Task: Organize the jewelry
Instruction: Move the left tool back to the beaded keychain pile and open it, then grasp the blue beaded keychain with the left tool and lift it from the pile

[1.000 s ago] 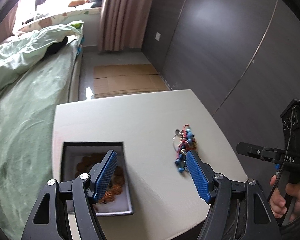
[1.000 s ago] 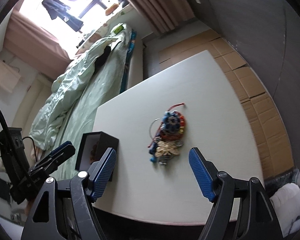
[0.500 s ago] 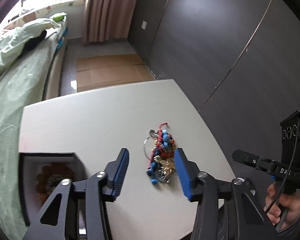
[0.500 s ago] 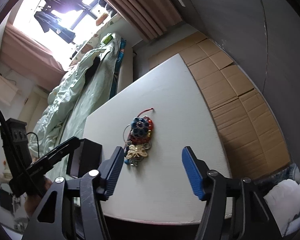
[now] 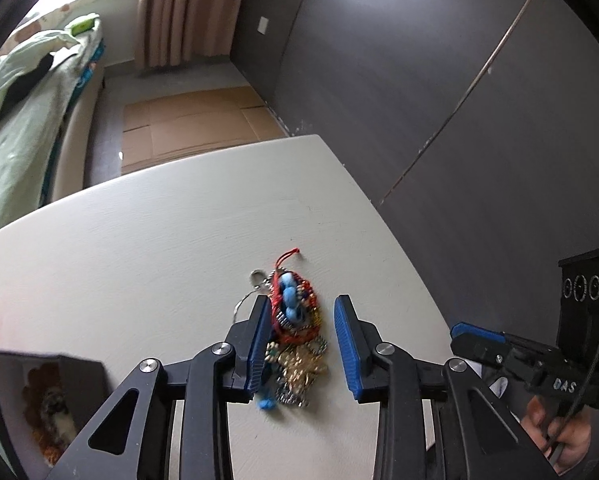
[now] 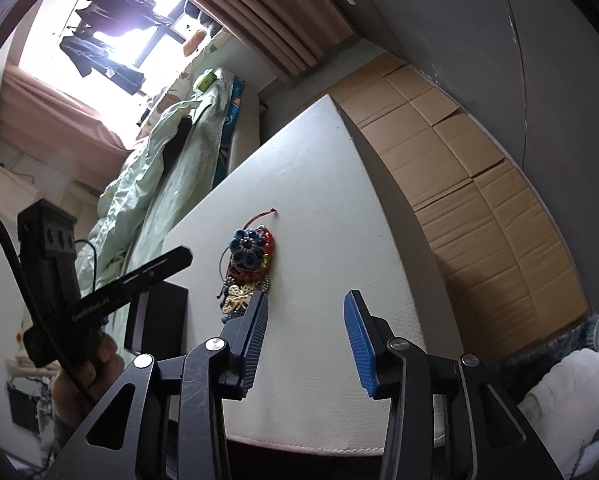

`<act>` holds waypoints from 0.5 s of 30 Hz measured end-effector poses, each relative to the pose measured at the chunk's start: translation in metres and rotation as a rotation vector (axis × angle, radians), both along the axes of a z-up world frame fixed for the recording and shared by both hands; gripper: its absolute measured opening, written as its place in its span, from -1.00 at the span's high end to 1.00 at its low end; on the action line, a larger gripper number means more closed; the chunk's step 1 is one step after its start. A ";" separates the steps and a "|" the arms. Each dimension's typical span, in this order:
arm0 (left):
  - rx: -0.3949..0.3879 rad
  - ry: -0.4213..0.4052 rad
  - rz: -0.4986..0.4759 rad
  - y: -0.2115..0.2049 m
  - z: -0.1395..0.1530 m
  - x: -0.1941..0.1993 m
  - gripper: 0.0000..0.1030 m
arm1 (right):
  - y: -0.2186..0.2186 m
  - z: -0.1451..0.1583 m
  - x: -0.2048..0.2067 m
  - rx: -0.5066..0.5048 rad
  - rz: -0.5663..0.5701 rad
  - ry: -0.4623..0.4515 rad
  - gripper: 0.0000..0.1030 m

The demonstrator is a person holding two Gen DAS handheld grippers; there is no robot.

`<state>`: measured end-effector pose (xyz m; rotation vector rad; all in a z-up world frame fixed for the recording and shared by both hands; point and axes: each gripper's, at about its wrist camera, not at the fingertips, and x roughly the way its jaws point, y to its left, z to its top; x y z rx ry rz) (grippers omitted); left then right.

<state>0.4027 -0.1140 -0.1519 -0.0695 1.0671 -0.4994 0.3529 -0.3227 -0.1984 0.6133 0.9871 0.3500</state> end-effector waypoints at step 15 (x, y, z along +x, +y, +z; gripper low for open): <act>-0.077 0.148 0.066 0.012 -0.037 0.017 0.66 | -0.003 -0.010 -0.003 0.010 -0.012 0.022 0.19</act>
